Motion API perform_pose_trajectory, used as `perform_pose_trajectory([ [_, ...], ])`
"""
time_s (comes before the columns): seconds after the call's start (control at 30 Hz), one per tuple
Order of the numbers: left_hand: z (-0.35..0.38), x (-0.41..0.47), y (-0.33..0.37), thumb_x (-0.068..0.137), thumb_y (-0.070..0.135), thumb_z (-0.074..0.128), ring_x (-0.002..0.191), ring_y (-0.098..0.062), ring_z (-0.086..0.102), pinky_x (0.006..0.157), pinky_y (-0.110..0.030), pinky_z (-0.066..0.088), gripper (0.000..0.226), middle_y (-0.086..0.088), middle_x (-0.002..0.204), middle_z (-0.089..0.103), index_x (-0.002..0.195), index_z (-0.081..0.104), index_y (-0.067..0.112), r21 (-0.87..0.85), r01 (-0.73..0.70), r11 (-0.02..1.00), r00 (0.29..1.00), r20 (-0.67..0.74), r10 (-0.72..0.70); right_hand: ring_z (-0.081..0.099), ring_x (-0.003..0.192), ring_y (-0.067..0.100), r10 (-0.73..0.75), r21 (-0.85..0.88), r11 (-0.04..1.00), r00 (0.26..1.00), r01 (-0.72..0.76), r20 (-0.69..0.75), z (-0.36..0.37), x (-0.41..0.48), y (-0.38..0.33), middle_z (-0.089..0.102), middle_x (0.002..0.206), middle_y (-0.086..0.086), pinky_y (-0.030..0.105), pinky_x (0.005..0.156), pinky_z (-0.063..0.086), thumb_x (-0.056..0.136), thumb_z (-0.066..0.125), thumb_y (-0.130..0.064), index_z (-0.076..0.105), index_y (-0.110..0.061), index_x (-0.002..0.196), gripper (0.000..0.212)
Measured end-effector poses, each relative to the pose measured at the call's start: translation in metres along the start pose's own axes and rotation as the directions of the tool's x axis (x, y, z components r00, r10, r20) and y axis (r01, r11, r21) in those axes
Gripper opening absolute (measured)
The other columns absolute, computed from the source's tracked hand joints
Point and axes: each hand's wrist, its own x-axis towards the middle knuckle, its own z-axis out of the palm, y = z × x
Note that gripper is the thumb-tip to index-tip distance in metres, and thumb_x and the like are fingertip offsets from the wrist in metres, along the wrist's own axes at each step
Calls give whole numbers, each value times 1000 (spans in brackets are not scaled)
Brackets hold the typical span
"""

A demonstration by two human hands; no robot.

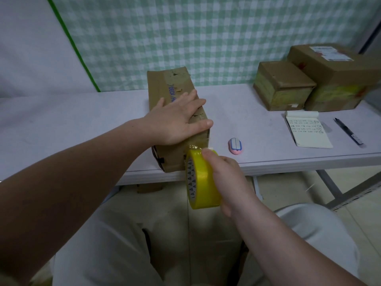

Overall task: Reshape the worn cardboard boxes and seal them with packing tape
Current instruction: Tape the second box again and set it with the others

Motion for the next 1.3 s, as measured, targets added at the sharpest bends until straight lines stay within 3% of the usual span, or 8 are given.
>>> perform_pose_trajectory([
  [0.33, -6, -8, 12, 71, 78, 5, 147, -17, 0, 116, -53, 14, 97, -1, 161, -3, 152, 4, 23, 153, 9, 988, 1000, 4, -9, 64, 96, 33, 90, 50, 994, 993, -94, 80, -3, 7, -4, 65, 104, 15, 44, 82, 53, 90, 58, -45, 55, -17, 84, 28],
  [0.77, -7, -11, 20, 91, 62, 31, 147, -17, 4, 115, -51, 16, 81, -4, 160, 7, 151, 6, 13, 321, 13, 947, 1000, 4, -15, 60, 84, 25, 71, 126, 988, 989, -88, 132, 1, 4, -7, 64, 94, 11, 36, 74, 48, 89, 62, -39, 63, -17, 90, 22],
  [0.87, -2, -27, 19, 93, 52, 42, 128, -22, 40, 101, -48, 34, 49, 0, 126, 51, 127, 46, 18, 224, -12, 974, 973, -220, 63, 62, 83, 24, 76, 152, 983, 987, -98, 141, 0, 2, -6, 65, 91, 8, 35, 75, 50, 90, 60, -41, 62, -19, 88, 22],
  [0.93, 10, -47, 21, 91, 36, 53, 93, -26, 58, 77, -37, 41, 25, -2, 93, 63, 100, 62, 14, 59, -29, 998, 832, -551, 57, 63, 84, 24, 75, 170, 980, 985, -101, 154, 0, 0, -5, 65, 94, 7, 36, 75, 51, 90, 59, -43, 61, -21, 90, 22],
  [1.0, 23, -69, 26, 87, 24, 58, 73, -23, 57, 66, -30, 39, 16, -3, 80, 66, 90, 69, 12, -17, 23, 1000, 652, -758, -28, 62, 81, 22, 71, 180, 979, 985, -100, 160, 1, -2, -3, 64, 94, 6, 33, 70, 51, 91, 58, -45, 61, -22, 92, 23],
  [1.07, 35, -84, 33, 87, 22, 59, 63, -15, 52, 60, -26, 37, 11, 1, 71, 63, 84, 67, 15, -128, 80, 989, 648, -747, -149, 62, 78, 21, 68, 189, 977, 985, -98, 159, 3, -5, -2, 64, 93, 6, 29, 63, 51, 91, 56, -46, 61, -22, 100, 27],
  [1.17, 50, -88, 39, 92, 29, 58, 64, -8, 53, 59, -20, 40, 9, 7, 68, 58, 90, 61, 21, -531, 185, 827, 782, -430, -451, 62, 77, 20, 53, 164, 983, 984, -81, 169, 6, -8, -1, 63, 94, 7, 28, 58, 49, 93, 52, -48, 60, -22, 102, 29],
  [1.3, 60, -86, 40, 90, 49, 54, 73, -13, 57, 63, -31, 49, 35, -1, 87, 58, 105, 56, 17, -955, 274, 117, 856, 187, -481, 65, 95, 24, -8, -44, 999, 978, 18, 211, 4, -7, 2, 66, 104, 10, 39, 81, 53, 95, 45, -53, 61, -23, 98, 34],
])
